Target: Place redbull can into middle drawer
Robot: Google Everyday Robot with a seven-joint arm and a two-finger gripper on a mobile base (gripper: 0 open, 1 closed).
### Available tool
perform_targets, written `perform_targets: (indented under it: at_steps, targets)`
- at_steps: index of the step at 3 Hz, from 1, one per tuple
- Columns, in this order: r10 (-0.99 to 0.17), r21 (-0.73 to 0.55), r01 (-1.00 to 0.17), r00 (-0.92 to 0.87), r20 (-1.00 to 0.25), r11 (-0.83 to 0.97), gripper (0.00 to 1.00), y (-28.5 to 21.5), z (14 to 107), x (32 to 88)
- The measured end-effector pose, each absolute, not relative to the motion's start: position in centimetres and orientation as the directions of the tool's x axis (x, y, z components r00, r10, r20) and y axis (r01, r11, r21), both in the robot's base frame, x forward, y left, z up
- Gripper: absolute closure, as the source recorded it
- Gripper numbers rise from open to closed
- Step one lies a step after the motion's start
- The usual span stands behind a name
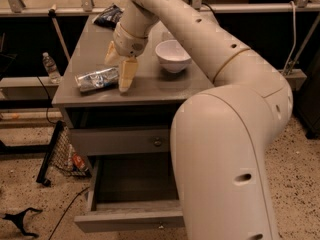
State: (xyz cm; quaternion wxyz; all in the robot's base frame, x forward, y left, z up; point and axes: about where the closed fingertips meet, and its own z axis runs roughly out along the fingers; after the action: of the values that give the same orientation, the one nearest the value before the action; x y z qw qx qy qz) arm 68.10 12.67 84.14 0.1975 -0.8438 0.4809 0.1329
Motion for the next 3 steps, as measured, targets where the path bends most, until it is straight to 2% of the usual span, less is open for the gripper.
perform_targets:
  at_steps: [2,3]
  targets:
    - [-0.746,-0.195,-0.862,0.504,-0.436,-0.468,0.72,12.8,83.5,67.8]
    - [-0.727,-0.233,-0.858,0.512,-0.457,-0.458,1.0,11.9,85.2,66.8]
